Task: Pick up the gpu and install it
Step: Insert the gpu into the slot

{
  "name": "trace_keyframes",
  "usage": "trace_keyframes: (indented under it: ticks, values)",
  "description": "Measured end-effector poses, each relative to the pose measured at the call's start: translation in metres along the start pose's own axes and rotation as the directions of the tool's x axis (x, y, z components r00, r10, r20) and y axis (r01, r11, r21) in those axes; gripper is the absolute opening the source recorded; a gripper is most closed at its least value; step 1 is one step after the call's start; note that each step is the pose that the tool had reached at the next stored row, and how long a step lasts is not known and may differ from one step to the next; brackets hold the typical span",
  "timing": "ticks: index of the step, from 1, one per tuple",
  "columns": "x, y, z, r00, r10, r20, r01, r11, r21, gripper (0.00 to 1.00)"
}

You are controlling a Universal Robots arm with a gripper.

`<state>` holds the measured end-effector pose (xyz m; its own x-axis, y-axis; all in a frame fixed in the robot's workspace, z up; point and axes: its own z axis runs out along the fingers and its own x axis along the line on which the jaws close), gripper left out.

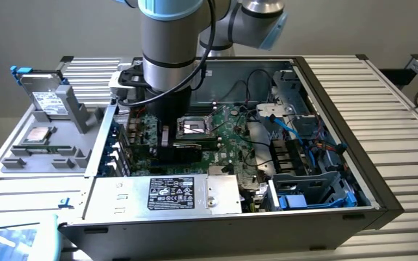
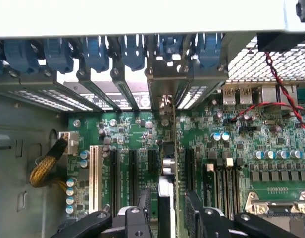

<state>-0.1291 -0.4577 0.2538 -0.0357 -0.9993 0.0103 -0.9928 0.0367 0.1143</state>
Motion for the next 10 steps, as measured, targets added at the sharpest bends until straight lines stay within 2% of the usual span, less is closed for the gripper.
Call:
trace_keyframes:
  ticks: [3, 10]
  values:
    - [0.0, 0.0012, -0.0104, 1.0, 0.0, -0.0004, 0.0, 1.0, -0.0001, 0.42]
    - [0.0, 0.0023, -0.0204, 1.0, 0.001, -0.0061, -0.001, 1.0, 0.0, 0.42]
